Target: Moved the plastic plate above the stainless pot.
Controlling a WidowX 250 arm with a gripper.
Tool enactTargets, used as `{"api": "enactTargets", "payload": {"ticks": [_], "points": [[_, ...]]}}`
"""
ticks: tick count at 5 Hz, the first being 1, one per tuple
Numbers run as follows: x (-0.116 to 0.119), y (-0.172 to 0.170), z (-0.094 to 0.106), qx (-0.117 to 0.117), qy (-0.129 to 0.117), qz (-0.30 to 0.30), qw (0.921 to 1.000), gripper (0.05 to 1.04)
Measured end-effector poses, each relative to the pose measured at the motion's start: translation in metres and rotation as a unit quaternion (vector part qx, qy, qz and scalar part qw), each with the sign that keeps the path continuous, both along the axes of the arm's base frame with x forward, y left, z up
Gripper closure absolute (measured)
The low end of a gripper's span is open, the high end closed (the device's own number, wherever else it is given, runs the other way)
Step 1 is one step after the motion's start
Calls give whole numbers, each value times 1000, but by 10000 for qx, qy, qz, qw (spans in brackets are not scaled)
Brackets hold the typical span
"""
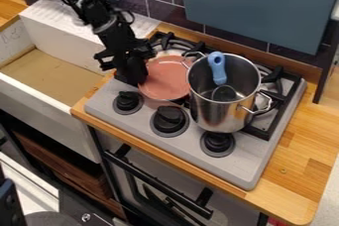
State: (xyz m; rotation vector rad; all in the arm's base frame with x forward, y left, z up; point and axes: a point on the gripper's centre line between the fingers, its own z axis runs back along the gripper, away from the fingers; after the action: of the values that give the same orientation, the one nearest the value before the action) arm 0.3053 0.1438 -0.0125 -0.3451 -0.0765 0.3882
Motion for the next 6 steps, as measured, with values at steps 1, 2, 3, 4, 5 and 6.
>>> {"api": "enactTargets", "payload": {"ticks": [1, 2, 3, 4, 5, 6], "points": [[2, -2, 5, -129, 14, 10, 9999, 1030], [7, -4, 11, -221, 49, 65, 9997, 1031], [19, -9, 16, -194, 30, 198, 9996, 1031], [27, -16, 17, -183, -100, 205, 9996, 1031], [35, -23, 15, -133, -287, 147, 9994, 1031], [42, -29, 13, -34, -355, 207, 9991, 1031]]}}
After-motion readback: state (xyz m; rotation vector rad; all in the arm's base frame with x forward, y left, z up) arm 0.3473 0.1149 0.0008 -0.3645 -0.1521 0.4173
